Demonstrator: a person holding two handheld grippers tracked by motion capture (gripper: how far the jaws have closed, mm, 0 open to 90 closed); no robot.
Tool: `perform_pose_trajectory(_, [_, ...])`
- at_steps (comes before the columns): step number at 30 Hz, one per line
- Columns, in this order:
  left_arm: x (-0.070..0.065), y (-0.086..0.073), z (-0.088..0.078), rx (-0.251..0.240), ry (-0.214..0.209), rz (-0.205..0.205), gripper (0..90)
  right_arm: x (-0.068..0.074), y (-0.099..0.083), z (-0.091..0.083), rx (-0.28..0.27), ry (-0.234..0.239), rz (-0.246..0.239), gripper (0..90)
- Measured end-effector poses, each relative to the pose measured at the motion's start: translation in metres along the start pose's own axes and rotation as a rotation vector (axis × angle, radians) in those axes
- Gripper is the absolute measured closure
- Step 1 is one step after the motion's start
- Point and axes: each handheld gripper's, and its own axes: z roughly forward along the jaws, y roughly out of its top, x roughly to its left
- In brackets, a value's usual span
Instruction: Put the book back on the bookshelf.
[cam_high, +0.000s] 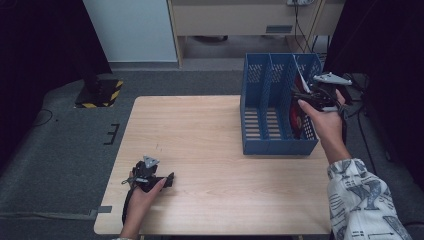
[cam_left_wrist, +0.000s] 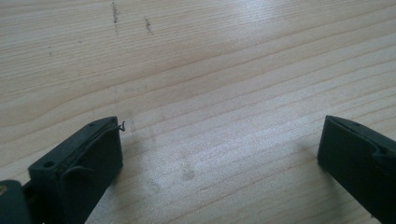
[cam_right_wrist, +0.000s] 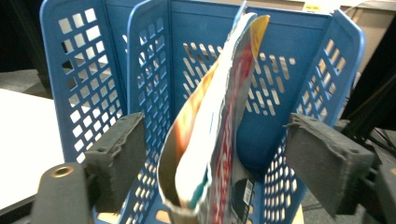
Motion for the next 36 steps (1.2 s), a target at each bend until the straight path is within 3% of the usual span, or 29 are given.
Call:
perform_pose_trajectory(14, [-0.002, 0.0, 0.0, 0.0, -0.004, 0.004, 0.0, 0.004, -0.005, -0.016, 0.0, 0.039, 0.028, 8.7])
perform_pose_trajectory(22, [-0.002, 0.0, 0.0, 0.0, -0.005, 0.005, 0.0, 0.008, -0.01, -0.021, 0.009, 0.068, 0.0, 4.2])
perform_pose_trajectory(36, [-0.002, 0.0, 0.0, 0.0, -0.004, 0.004, 0.0, 0.009, -0.021, -0.032, 0.009, 0.09, 0.006, 3.2])
